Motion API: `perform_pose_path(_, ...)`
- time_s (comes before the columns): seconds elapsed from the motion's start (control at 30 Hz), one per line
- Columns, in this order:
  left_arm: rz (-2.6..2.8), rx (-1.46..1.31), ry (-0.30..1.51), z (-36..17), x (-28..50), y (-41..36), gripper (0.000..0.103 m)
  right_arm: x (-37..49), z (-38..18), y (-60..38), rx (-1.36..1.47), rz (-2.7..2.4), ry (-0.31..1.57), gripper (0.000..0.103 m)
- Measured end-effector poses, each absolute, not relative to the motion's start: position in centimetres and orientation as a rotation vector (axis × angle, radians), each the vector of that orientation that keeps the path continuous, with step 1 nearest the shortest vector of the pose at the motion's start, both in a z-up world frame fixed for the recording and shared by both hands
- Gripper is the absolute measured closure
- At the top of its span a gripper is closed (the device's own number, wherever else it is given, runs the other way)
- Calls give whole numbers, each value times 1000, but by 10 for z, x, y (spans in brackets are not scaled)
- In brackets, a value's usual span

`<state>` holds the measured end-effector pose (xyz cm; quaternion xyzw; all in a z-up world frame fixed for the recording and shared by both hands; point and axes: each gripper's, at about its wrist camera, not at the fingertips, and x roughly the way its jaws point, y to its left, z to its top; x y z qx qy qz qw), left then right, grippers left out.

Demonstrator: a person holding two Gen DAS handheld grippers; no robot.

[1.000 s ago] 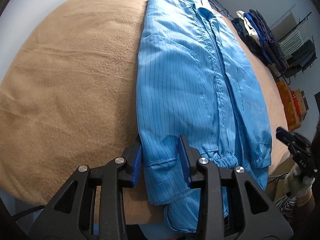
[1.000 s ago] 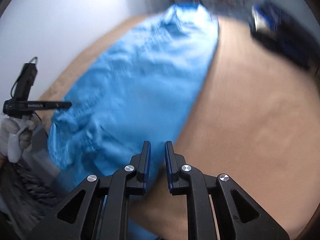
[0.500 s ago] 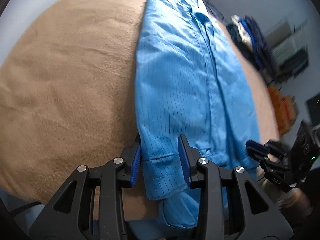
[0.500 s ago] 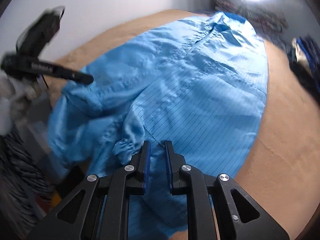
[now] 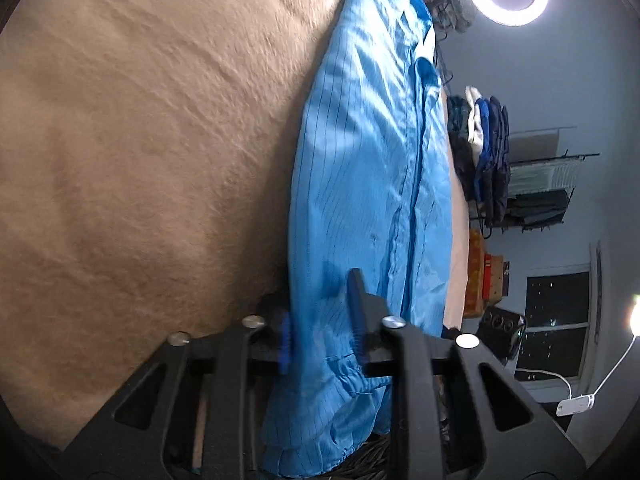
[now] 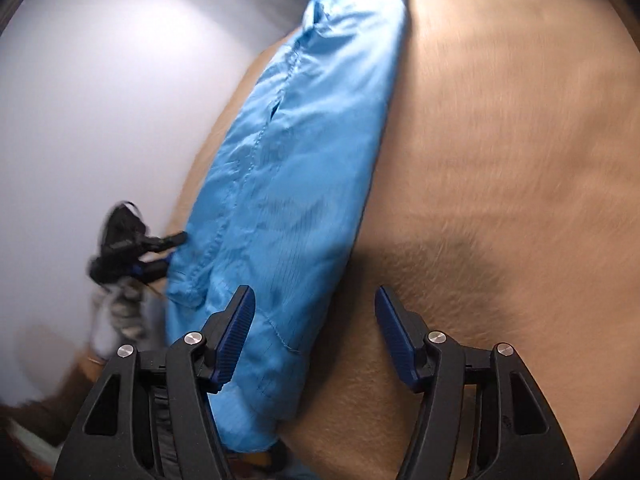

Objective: Fold large clothes

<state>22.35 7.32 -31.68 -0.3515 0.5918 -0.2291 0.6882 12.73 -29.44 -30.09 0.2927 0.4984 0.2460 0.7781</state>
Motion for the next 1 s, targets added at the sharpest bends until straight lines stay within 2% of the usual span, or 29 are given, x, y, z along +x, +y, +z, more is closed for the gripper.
perform_pose_path(0.03,-519,-780,1329,-318,222,71,90,127,-302,-294,653,549,1072,46)
perform_pose_path(0.17,-560,-738,1336,-317,212,68,91,134,-308,-285,696,630,1099,65)
perform_pose_path(0.23,-566,-728,1336,-317,211,67,93,138,-313,-275,666,654,1113,69)
perform_pose_path(0.33,-574,-722,1335,-315,214,60,98,148,-321,-261,649,685,1131,87)
perform_pose_path(0.37,-581,-716,1329,-313,215,57,99,150,-325,-260,658,687,1140,96)
perform_pose_path(0.53,-641,-723,1272,-293,216,51,100,149,-328,-261,699,713,1102,100)
perform_pose_path(1.0,-713,-796,1122,-240,251,46,101,176,-283,-273,783,725,909,101)
